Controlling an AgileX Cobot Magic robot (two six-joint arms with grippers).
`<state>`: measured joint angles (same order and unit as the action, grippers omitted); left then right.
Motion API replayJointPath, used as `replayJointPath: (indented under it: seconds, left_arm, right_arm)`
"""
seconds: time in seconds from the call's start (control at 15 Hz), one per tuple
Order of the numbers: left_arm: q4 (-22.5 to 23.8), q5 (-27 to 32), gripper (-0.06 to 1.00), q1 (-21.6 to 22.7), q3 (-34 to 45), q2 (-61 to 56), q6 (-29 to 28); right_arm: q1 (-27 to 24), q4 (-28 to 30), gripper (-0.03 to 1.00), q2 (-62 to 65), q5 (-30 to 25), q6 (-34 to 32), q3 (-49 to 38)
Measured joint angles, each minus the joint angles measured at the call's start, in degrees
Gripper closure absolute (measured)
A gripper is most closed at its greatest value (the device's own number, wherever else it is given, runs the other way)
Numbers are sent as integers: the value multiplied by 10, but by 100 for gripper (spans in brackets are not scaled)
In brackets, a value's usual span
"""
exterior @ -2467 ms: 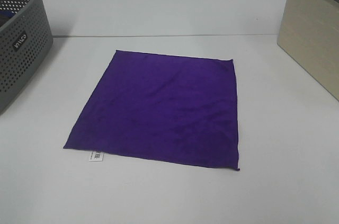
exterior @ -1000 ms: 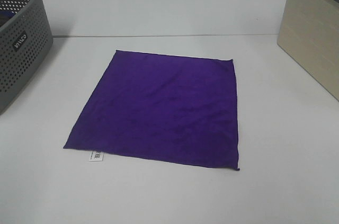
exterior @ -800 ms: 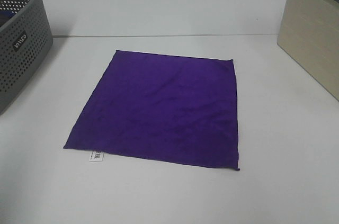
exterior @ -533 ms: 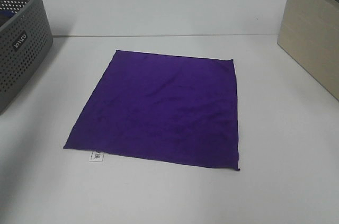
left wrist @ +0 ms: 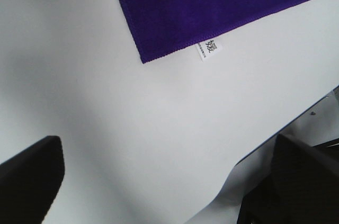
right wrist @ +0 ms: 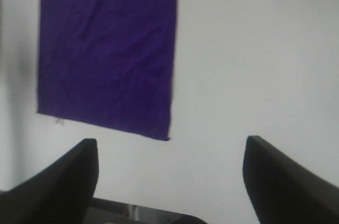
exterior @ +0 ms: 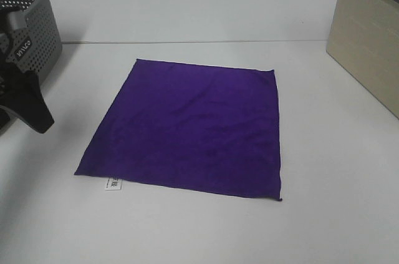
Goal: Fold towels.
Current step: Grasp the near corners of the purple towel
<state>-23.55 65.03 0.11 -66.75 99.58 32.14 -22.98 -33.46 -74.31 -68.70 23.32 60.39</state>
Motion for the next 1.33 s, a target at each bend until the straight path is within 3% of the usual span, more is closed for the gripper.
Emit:
replayJointPath:
  seconds: [0.13,0.33,0.53,0.67,0.73,0.93,1.33]
  left_arm:
    - [-7,-28,-5,0,0,40,23]
    - [-10,-71,-5,0,0,83,46]
    - [-29,-100,-5,0,-2,116,64]
    - [-45,-101,-5,0,-3,146,78]
    - [-61,-103,-5,0,-11,171,89]
    - [-92,-105,-5,0,-18,194,107]
    - [-173,-101,-5,-5,-28,221,127]
  right_arm:
    - [-8,-70,23,-13,-1,58,-79]
    - [-10,-74,22,-12,76,57,-157]
    - [-10,-77,20,-12,95,42,-162]
    - [-10,-62,8,-12,81,45,-162]
    - [-10,-65,2,-22,68,61,-167]
    - [-10,-107,1,-87,74,124,-178]
    - [-10,-171,1,-199,155,245,-225]
